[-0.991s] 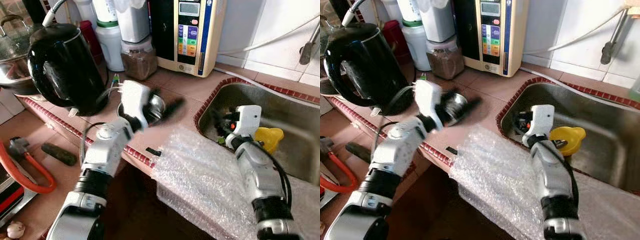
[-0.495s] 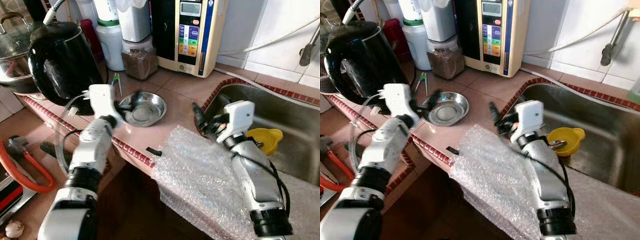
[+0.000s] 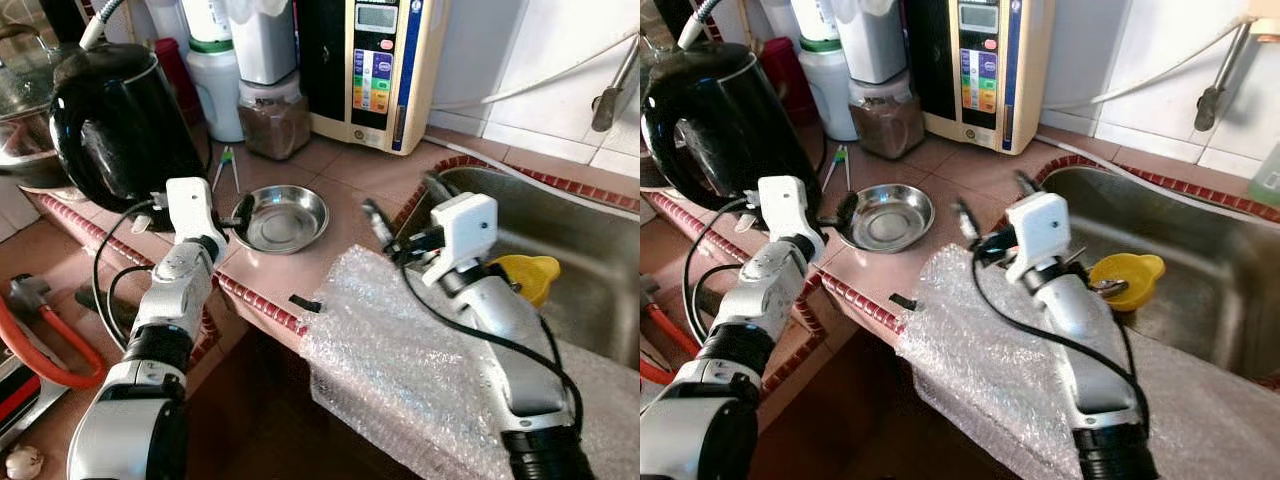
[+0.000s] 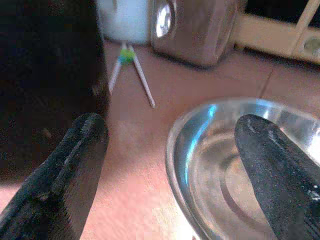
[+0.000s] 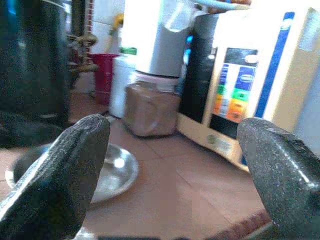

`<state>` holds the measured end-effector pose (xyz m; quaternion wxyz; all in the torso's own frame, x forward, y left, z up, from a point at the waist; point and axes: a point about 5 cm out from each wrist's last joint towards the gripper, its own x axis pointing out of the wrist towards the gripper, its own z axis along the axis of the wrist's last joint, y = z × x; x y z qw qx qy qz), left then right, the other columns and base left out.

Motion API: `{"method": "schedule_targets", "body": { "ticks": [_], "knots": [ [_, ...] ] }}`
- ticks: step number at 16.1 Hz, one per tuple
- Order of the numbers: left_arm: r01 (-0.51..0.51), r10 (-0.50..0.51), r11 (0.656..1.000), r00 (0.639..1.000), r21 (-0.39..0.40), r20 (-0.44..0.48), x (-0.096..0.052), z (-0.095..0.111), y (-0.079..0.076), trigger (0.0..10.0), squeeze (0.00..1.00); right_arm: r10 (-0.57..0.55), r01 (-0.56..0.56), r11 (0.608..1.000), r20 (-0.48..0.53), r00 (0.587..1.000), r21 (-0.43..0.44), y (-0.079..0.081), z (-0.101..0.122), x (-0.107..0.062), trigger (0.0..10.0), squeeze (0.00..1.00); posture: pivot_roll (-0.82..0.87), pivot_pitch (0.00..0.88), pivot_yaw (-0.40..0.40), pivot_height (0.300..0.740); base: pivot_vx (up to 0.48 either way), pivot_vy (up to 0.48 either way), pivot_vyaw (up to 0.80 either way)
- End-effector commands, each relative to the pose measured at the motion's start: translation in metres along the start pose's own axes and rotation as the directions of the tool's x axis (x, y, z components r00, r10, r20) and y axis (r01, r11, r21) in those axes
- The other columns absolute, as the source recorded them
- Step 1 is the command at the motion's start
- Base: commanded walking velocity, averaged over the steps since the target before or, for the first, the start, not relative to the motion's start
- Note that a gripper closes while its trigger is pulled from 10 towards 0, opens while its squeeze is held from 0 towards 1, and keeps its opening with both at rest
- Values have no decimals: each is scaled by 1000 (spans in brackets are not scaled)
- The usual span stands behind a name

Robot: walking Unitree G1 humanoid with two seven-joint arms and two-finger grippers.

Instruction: Kitchen organization

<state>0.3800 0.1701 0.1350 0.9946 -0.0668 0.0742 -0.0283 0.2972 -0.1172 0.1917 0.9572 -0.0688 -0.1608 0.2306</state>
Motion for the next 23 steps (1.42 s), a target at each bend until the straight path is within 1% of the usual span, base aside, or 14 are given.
{"method": "schedule_targets", "body": {
  "ticks": [1,2,3,4,6,7,10,11,12,13,18,21,22,23],
  "knots": [
    [2,-2,1000,1000,-19,-20,2,1,-1,10000,0,42,-43,999,22,999,19,8,7,3,10000,0,-122,34,83,740,0,0,0],
    [-3,2,1000,999,-31,-41,3,-2,-1,8902,0,62,-62,998,19,998,21,12,8,3,10000,0,-122,36,83,740,0,0,0],
    [-9,6,999,998,-45,-69,3,-6,-1,314,0,83,-83,996,13,996,19,16,7,2,10000,0,-122,37,84,740,0,0,0],
    [-9,3,999,994,-50,-109,5,-9,0,0,0,105,-105,994,-4,994,24,19,6,0,10000,0,-121,40,85,740,0,0,0],
    [-23,9,993,992,-114,-124,6,-7,2,0,0,155,-153,987,-48,987,56,23,1,-3,10000,0,-123,40,90,740,0,0,0],
    [-16,-6,988,989,-151,-147,7,-9,1,0,0,176,-170,982,-74,982,85,22,-3,-5,10000,0,-120,38,89,740,0,0,0],
    [0,-31,984,985,-178,-172,8,-11,-1,0,0,198,-183,977,-144,970,108,16,-13,-10,10000,0,-122,37,91,740,0,0,0],
    [0,-45,977,978,-212,-205,7,-15,-3,0,0,186,-166,980,-201,962,110,10,-21,-13,10000,0,-119,38,90,740,0,0,0],
    [3,-55,976,971,-219,-232,6,-21,-3,0,0,107,-71,985,-232,967,157,-8,-28,-14,10000,0,-116,37,91,740,0,0,0],
    [3,-55,977,970,-212,-237,6,-22,-2,0,0,95,-56,984,-234,968,167,-15,-27,-15,10000,0,-116,37,91,740,0,0,0],
    [0,-39,988,967,-155,-252,4,-26,2,0,0,40,-1,987,-240,970,161,-30,-23,-17,10000,0,-142,44,92,740,0,0,0],
    [34,-75,986,966,-166,-246,5,-25,-3,0,0,64,-22,984,-237,969,178,-27,-23,-18,10000,0,-143,43,91,740,0,0,0],
    [70,-108,984,965,-165,-240,5,-24,-7,0,0,96,-49,977,-224,970,206,-23,-21,-17,10000,0,-142,41,90,740,0,0,0],
    [111,-148,979,964,-170,-223,6,-22,-13,0,0,166,-115,959,-188,968,257,-16,-15,-16,10000,0,-143,41,90,740,0,0,0]
  ]
}}
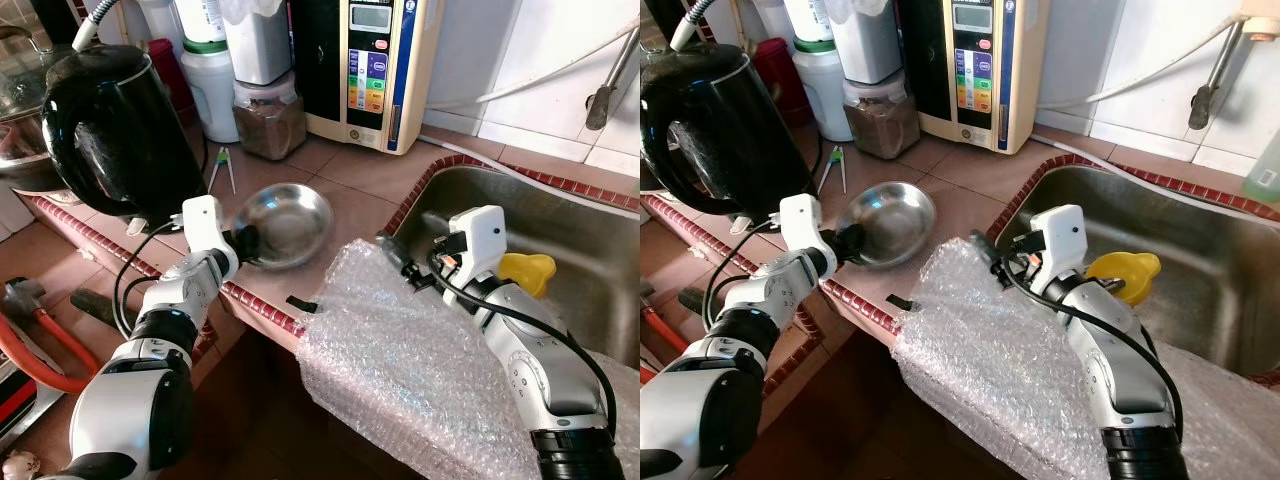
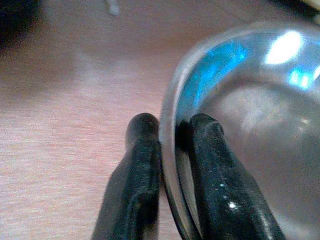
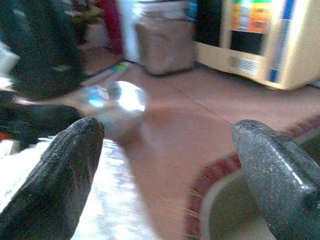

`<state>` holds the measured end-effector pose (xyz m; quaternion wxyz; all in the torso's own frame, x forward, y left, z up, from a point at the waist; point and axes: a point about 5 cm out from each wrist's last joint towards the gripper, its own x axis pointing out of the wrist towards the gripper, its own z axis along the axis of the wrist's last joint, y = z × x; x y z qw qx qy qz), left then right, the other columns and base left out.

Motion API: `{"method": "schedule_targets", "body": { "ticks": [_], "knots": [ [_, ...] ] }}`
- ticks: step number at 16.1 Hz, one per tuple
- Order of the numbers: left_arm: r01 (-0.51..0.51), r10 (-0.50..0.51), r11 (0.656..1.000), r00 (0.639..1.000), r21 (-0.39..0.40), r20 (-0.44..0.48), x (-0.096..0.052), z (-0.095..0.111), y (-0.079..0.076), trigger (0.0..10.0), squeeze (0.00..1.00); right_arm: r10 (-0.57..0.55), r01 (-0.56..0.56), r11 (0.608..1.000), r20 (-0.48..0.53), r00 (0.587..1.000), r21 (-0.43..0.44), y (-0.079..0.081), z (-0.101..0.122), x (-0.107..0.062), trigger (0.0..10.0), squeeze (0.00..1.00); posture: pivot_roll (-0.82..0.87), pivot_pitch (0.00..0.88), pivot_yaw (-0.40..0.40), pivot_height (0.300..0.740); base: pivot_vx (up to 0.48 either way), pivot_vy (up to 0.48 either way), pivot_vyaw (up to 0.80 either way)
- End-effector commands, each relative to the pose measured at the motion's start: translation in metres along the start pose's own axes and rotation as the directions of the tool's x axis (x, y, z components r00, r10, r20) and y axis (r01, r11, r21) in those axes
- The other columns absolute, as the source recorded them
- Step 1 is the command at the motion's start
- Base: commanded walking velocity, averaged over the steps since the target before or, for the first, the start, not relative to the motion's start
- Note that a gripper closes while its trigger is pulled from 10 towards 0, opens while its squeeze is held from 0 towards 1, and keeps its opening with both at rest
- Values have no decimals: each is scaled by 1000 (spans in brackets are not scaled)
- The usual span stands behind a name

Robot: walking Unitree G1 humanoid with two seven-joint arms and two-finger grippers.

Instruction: Kitchen organization

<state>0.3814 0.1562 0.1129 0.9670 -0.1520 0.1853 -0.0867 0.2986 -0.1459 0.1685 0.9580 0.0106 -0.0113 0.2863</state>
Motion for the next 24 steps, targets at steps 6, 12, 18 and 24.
{"method": "schedule_targets", "body": {
  "ticks": [6,12,18,24],
  "knots": [
    [15,-13,1000,996,-24,84,3,11,-12,0,0,162,-164,986,-63,985,-31,13,0,-3,10000,0,-141,37,87,740,0,0,0],
    [104,-66,988,950,-112,305,3,36,-35,0,0,-29,24,998,-103,994,-50,-7,-15,2,10000,0,-132,26,74,740,0,0,0],
    [274,-214,960,856,-62,471,-2,58,-72,0,0,-86,84,996,-104,991,-18,-11,-31,1,10000,0,-114,36,83,740,0,0,0],
    [287,-290,954,808,87,512,-5,62,-97,0,0,-249,229,967,224,942,110,-31,17,6,10000,0,-119,31,101,740,0,0,0]
  ]
}}
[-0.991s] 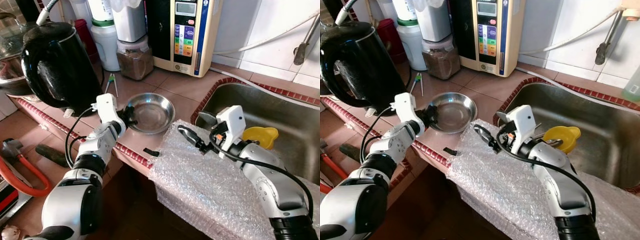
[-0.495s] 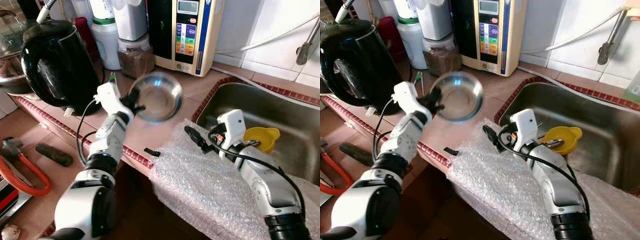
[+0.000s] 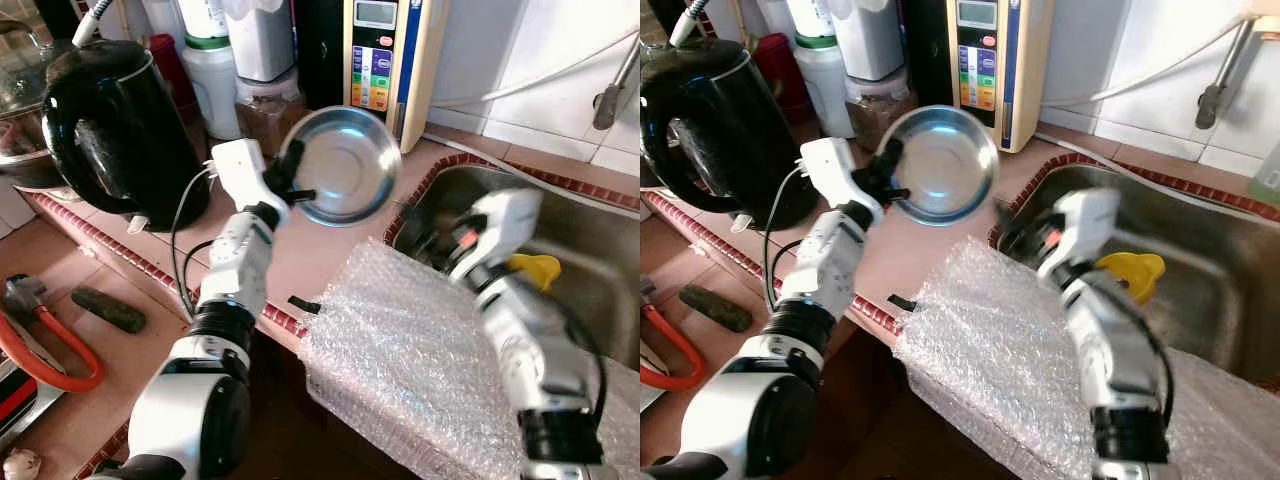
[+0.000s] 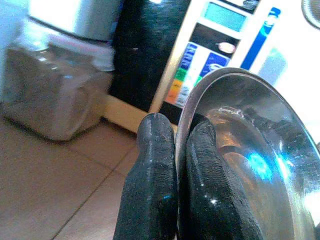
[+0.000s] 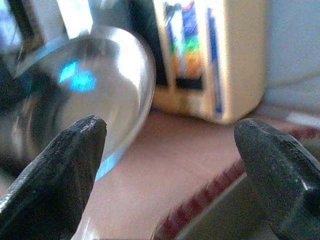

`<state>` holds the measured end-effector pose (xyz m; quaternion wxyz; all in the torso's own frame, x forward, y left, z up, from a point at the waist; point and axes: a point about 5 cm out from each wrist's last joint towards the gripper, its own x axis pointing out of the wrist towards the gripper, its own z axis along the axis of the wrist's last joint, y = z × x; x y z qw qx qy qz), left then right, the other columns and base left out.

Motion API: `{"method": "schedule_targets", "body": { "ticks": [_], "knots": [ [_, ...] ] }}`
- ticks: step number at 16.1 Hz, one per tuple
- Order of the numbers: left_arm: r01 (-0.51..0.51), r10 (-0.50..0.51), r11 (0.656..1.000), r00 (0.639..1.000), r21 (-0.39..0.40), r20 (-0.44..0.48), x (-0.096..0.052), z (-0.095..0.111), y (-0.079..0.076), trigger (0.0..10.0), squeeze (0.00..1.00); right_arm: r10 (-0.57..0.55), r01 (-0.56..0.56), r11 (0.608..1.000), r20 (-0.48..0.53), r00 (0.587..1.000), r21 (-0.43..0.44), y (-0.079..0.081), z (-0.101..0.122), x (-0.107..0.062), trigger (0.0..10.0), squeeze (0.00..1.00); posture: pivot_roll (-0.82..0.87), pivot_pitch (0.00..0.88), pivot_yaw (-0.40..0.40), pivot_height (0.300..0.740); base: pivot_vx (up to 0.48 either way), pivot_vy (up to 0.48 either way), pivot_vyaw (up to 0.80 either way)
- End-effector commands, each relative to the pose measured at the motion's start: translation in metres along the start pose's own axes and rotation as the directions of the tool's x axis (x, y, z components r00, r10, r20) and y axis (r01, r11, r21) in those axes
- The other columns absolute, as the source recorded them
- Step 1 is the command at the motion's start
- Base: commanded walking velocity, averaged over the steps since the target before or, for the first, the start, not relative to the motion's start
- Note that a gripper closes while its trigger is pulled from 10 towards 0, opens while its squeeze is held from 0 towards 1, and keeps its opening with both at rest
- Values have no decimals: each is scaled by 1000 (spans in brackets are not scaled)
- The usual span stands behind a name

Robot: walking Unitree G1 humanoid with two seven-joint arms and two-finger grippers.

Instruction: Kitchen organization

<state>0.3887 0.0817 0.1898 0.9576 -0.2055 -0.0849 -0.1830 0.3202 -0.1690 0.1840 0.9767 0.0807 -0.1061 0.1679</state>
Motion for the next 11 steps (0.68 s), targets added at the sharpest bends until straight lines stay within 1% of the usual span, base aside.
{"method": "schedule_targets", "body": {
  "ticks": [1,2,3,4,6,7,9,10,11],
  "knots": [
    [31,-32,999,999,35,32,4,9,-6,0,0,-14,14,1000,16,1000,26,-1,1,1,10000,0,-121,29,106,740,0,0,0],
    [61,-63,997,997,47,38,4,8,-13,0,0,-26,25,999,27,999,44,-2,2,2,10000,0,-118,32,106,740,0,0,0],
    [74,-76,997,996,29,44,4,8,-17,0,0,-34,32,998,27,999,55,-2,2,4,10000,0,-118,35,104,740,0,0,0],
    [87,-88,996,995,16,47,3,6,-21,0,0,-35,34,998,21,999,54,0,0,7,10000,0,-118,35,104,740,0,0,0],
    [93,-94,996,994,15,53,2,4,-25,0,0,-35,33,997,24,999,68,3,-1,11,10000,0,-113,39,100,740,0,0,0],
    [147,-146,989,987,-19,68,0,4,-34,0,0,-52,53,995,-13,999,82,5,-6,17,10000,0,-110,43,96,740,0,0,0],
    [193,-189,980,980,-58,66,-2,3,-40,0,0,-71,75,993,-42,997,95,2,-9,20,10000,0,-106,45,94,740,0,0,0],
    [211,-208,976,976,-56,60,-4,0,-43,0,0,-75,81,991,-51,996,109,-2,-8,21,0,0,-103,47,92,740,0,0,0],
    [214,-211,975,976,-57,61,-5,-1,-44,0,0,-78,83,992,-52,996,97,-4,-7,22,0,0,-102,51,89,740,0,0,0]
  ]
}}
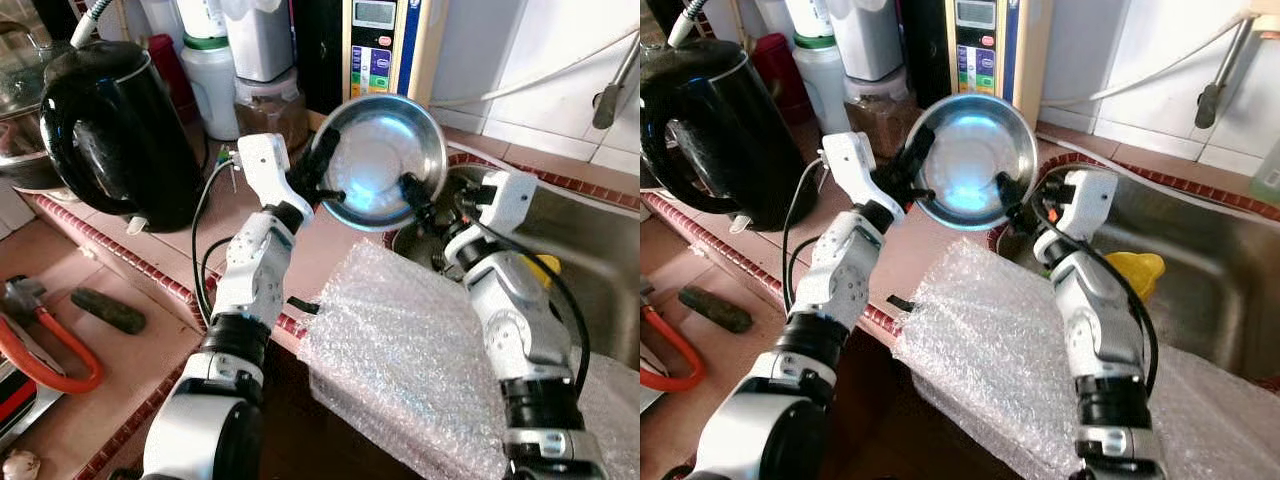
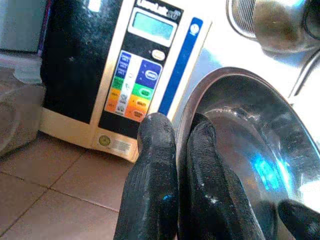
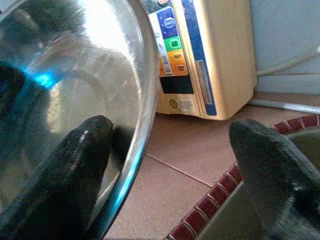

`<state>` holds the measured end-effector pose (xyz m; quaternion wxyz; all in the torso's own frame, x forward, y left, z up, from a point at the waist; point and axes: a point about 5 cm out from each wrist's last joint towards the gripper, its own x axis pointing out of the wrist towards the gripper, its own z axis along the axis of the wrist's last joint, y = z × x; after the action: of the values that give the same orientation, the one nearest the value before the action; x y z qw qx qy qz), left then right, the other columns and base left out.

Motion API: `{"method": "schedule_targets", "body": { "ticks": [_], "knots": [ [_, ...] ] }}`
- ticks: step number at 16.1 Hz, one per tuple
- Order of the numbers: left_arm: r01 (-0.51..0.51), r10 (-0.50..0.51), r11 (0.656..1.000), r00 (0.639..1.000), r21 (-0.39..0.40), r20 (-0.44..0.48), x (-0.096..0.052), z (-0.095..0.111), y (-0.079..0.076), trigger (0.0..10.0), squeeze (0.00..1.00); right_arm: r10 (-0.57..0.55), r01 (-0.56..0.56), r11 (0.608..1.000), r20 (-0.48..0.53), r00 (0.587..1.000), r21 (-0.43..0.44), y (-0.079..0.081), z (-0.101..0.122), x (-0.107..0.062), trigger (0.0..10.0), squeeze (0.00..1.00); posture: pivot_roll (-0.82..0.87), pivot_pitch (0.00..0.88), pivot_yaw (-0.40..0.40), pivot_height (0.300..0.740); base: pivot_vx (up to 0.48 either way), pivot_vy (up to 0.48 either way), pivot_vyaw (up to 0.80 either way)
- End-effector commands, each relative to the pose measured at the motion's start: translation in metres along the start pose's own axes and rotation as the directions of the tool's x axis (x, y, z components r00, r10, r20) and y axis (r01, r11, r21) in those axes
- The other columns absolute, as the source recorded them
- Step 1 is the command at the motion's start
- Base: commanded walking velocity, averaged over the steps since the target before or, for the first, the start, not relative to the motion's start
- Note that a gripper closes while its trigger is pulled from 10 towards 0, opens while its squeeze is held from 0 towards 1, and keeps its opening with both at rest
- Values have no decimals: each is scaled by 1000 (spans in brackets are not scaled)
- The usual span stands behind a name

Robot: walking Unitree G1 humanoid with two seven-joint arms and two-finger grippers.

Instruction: Kitchen organization

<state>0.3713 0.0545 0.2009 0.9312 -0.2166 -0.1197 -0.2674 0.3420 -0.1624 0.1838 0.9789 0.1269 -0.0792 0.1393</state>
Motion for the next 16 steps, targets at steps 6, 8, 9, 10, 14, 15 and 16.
{"method": "schedule_targets", "body": {
  "ticks": [6,8,9,10,14,15,16],
  "knots": [
    [51,-51,997,999,-56,10,-8,-2,-12,0,0,-103,112,982,-64,993,152,-18,-3,5,0,0,-92,62,81,740,0,0,0],
    [58,-58,997,998,-49,-1,-10,-2,-11,0,0,-76,89,986,-102,992,138,-18,-6,3,0,0,-93,63,82,740,0,0,0],
    [58,-58,997,998,-48,-4,-10,-2,-11,0,0,-74,89,986,-108,991,144,-18,-7,3,0,0,-93,63,82,740,0,0,0],
    [57,-57,997,998,-46,-5,-10,-2,-10,0,0,-61,81,984,-128,990,158,-18,-10,2,0,0,-93,62,83,740,0,0,0],
    [60,-60,997,998,-48,-10,-10,-1,-10,0,0,27,9,985,-204,979,175,-11,-21,-7,0,0,-94,61,88,740,0,0,0],
    [62,-63,997,998,-46,-14,-10,-1,-10,0,0,33,6,984,-213,977,177,-13,-21,-9,0,0,-95,61,92,740,0,0,0],
    [65,-66,997,998,-43,-18,-11,-2,-11,0,0,43,-3,984,-225,973,179,-14,-22,-11,0,0,-94,60,93,740,0,0,0]
  ]
}}
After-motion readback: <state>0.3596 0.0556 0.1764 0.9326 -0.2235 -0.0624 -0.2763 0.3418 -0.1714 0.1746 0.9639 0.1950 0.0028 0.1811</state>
